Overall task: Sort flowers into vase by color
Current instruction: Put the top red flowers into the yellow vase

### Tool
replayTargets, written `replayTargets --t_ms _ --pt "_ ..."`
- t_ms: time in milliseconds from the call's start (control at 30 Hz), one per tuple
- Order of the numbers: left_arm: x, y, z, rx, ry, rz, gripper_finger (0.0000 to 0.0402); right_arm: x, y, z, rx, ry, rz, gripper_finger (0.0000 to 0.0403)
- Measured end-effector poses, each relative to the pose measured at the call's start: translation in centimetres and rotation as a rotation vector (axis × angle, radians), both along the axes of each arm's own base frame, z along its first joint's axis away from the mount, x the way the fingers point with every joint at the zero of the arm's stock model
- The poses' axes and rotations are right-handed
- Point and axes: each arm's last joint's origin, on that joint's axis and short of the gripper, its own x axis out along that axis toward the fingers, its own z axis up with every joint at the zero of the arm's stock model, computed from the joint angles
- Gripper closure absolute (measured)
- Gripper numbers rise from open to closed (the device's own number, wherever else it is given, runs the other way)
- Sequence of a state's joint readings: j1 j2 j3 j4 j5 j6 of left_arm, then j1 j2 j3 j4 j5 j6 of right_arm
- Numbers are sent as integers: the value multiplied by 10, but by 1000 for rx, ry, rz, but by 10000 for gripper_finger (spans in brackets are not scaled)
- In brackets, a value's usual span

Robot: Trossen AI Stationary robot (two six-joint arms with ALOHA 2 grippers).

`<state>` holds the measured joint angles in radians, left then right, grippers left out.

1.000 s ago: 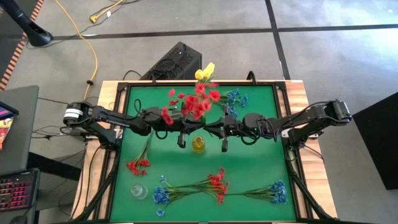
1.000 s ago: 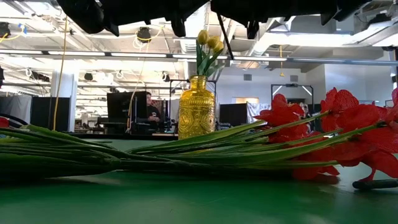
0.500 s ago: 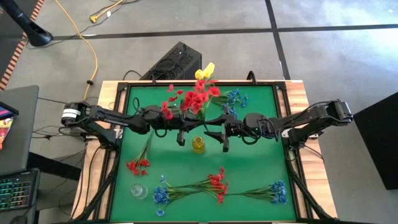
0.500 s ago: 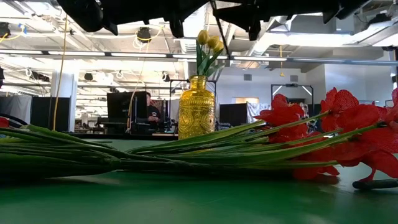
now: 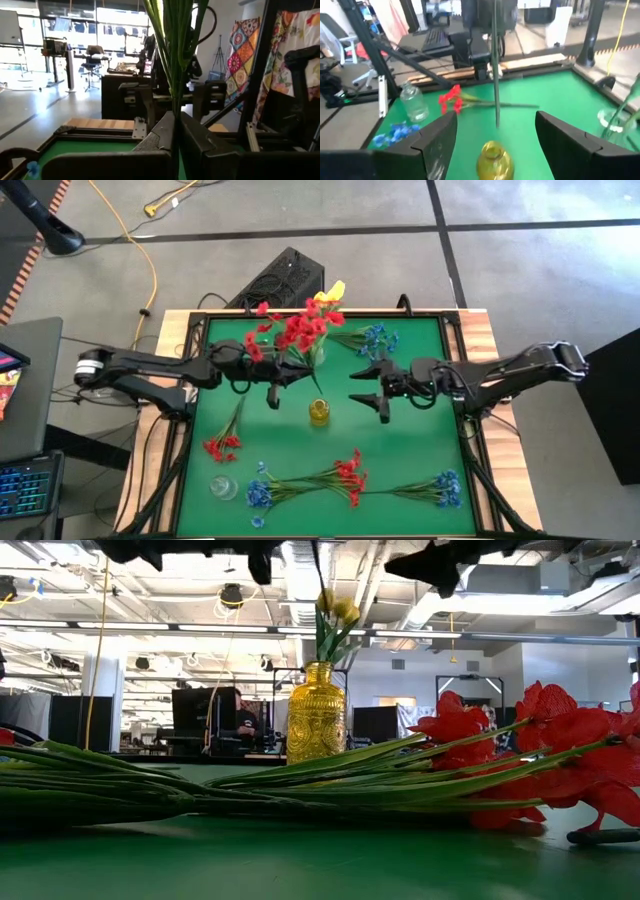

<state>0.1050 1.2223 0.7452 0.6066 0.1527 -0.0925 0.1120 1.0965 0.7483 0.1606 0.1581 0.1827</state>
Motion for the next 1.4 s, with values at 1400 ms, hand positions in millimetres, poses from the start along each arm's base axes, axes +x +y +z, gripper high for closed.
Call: replayTargets --t_ms 1400 --pt "21 -7 -36 18 180 4 401 -8 12 -14 26 162 33 107"
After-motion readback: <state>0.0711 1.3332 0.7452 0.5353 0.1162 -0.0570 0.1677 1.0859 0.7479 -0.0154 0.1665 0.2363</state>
